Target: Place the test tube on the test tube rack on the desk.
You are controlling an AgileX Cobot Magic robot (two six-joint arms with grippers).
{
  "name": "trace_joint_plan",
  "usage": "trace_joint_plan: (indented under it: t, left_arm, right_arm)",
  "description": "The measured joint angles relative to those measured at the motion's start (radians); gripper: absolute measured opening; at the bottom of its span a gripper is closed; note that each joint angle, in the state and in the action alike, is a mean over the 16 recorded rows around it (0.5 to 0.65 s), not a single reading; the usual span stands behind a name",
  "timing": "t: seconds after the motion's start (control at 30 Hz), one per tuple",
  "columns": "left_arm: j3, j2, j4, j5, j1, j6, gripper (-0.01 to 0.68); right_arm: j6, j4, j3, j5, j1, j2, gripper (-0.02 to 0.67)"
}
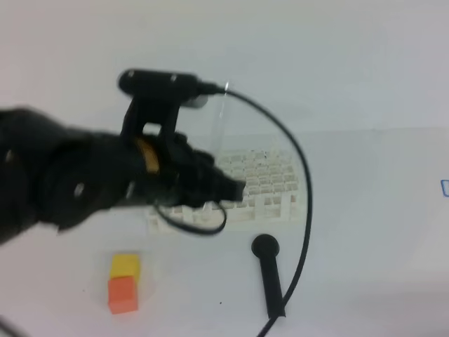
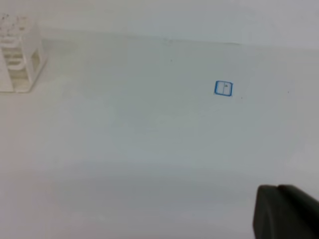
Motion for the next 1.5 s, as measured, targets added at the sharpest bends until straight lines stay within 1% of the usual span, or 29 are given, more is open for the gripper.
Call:
trace_joint_plan:
  t: [0.27,0.4,0.57,0.7,0.8,0.97,1.07,1.17,1.23,1.33,1.43,1.5]
  left_arm:
    - [0.315,-0.201,-0.019,-0.217,0.000,0.000,0.113]
    - [0.477,-0.314,-0.032,-0.332,0.000,-0.005,0.113]
    - [0.638,-0.435,-0.037,-0.470,0.000,-0.024,0.113]
    - [0.729,-0.501,0.033,-0.577,0.000,-0.090,0.113]
    - [0.774,-0.526,0.162,-0.667,0.000,-0.198,0.113]
    - [0.807,-0.509,0.466,-0.805,0.000,-0.447,0.113]
    - [0.811,-0.470,0.640,-0.868,-0.001,-0.586,0.113]
    - [0.810,-0.420,0.760,-0.918,-0.001,-0.672,0.113]
    - [0.809,-0.384,0.797,-0.944,-0.001,-0.691,0.113]
    - [0.807,-0.329,0.778,-0.972,-0.001,-0.670,0.113]
    - [0.806,-0.280,0.702,-1.003,-0.002,-0.579,0.113]
    - [0.805,-0.252,0.640,-1.032,-0.002,-0.497,0.113]
  right_arm:
    - [0.000,0.001,0.000,-0.005,0.000,0.000,-0.001]
    - [0.006,0.018,0.001,-0.038,0.000,0.000,-0.001]
    - [0.016,0.057,0.002,-0.135,0.000,0.000,-0.001]
    - [0.026,0.107,0.003,-0.250,0.000,0.000,-0.001]
    - [0.032,0.151,0.002,-0.329,0.000,0.000,-0.001]
    - [0.011,0.200,-0.036,-0.384,0.000,0.000,-0.001]
    - [-0.030,0.216,-0.084,-0.357,0.000,0.002,-0.001]
    - [-0.092,0.223,-0.148,-0.280,0.000,0.012,-0.001]
    - [-0.141,0.225,-0.195,-0.208,0.000,0.026,-0.001]
    - [-0.223,0.248,-0.268,-0.091,0.000,0.055,-0.001]
    - [-0.318,0.310,-0.327,0.017,0.000,0.092,-0.001]
    - [-0.401,0.382,-0.355,0.079,0.003,0.120,-0.001]
